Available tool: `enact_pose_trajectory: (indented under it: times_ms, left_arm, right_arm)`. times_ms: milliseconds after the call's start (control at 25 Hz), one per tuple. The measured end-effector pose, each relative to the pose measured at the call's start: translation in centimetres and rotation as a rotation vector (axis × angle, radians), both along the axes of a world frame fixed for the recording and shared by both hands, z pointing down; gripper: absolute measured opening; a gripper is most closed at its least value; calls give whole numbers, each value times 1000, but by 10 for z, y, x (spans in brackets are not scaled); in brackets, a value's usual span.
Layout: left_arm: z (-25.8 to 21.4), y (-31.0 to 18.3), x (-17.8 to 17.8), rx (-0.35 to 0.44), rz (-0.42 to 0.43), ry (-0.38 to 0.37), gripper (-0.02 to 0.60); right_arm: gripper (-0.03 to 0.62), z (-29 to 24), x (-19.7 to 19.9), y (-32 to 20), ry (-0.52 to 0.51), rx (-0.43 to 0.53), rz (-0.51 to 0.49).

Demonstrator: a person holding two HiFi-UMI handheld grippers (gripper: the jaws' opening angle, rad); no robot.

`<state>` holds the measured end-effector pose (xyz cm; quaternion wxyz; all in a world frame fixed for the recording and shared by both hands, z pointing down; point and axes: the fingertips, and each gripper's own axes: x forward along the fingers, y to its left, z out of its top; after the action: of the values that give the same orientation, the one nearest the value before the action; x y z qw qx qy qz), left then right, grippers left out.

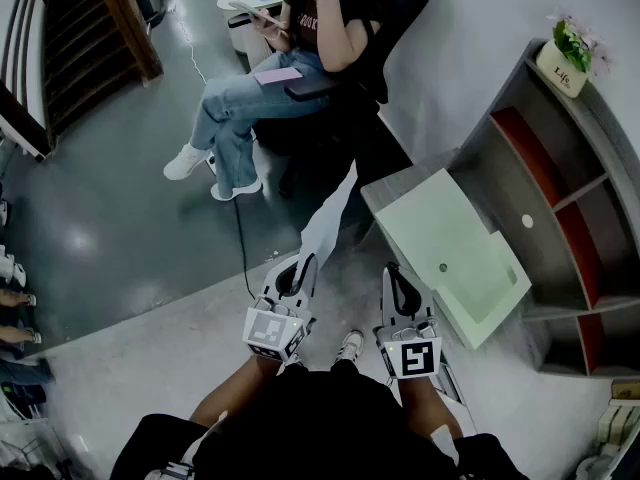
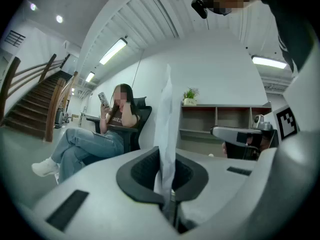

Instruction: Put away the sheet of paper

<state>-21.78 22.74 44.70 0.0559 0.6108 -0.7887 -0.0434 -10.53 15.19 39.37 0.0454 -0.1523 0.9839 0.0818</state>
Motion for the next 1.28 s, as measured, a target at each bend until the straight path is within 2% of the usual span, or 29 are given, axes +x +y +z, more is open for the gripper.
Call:
enact_pose_trajectory:
  times_ms: [320,800,1000,1280]
  left_arm:
    - [-11,-14,7,10,30,-34,7]
    - [-17,-37,19,-1,35,-63,8]
    - [-21,-57,30,-5,33,-76,8]
    - [-26,-94,46,-13,32,-121,8]
  right_arm:
    - [21,-8,9,-21,-40,-25,52]
    - [23,-9,31,-47,-69,-50,66]
    - [23,-8,50,-68,-66,-55,72]
    - [23,-11,84,-103,-66,-14,105]
